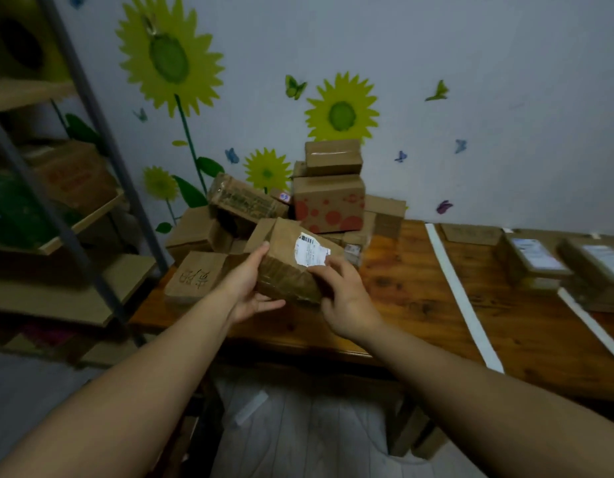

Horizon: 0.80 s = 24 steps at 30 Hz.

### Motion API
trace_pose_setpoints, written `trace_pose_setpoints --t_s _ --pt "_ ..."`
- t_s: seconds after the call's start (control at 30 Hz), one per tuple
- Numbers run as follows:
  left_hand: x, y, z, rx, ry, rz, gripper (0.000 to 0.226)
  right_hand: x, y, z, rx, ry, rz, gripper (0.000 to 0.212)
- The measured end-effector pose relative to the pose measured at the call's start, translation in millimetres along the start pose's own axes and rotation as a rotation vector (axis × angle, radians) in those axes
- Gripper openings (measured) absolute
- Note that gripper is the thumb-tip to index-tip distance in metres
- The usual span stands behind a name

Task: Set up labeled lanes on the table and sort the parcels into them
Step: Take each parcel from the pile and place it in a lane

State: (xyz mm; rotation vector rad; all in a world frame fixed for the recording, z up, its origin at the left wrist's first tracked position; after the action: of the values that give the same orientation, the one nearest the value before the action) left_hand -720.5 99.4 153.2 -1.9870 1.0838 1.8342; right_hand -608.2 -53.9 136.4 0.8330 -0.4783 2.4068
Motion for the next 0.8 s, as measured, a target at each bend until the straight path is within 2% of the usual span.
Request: trace_pose_setpoints --t_s 0.1,0.2,0.23,0.3,0.37,0.4,0.47,0.6,0.8 --pt "-5 3 -37 0.06 -0.12 -0.005 0.047 -19 10 33 -0.119 -0.105 -0.086 0.034" --pt "-1 9 -84 0.104 -0.242 0.013 0.042 -49 20 67 -0.239 -0.118 -0.095 0.029" --pt "3 11 -102 0.123 -0.215 0.008 0.036 -61 24 79 -0.272 -0.13 -0.115 0.034" --pt "14 13 -138 0.165 -0.154 -0.035 0.024 -85 32 106 -0.316 -0.183 -0.193 0.06" --pt "26 13 -175 0.209 -0.146 -0.091 0.022 -112 39 133 -0.294 -0.257 -0.271 0.085" --pt "32 12 -193 0.233 -0.15 -0.113 0.024 -126 43 147 -0.258 -0.295 -0.309 0.09" --pt "44 11 -229 0.286 -0.163 -0.134 0.03 -155 54 171 -0.207 -0.347 -0.372 0.093" --pt "71 9 -302 0.348 -0.218 -0.181 0.044 -205 83 210 -0.268 -0.325 -0.395 0.088" --pt "96 6 -382 0.388 -0.266 -0.271 0.045 -257 92 256 -0.277 -0.301 -0.458 0.084"
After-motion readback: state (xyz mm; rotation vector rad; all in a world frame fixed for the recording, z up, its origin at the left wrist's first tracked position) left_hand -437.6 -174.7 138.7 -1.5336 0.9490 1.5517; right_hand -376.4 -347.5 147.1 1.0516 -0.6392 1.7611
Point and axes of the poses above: each hand's wrist, its own y-axis away from the middle knuckle, its own z-axis out of the back of the hand, x = y × z, the point moved 1 cm from there along -y, towards the middle knuckle, and after that the axes turned 12 degrees about -z, right-handed, at the moved point
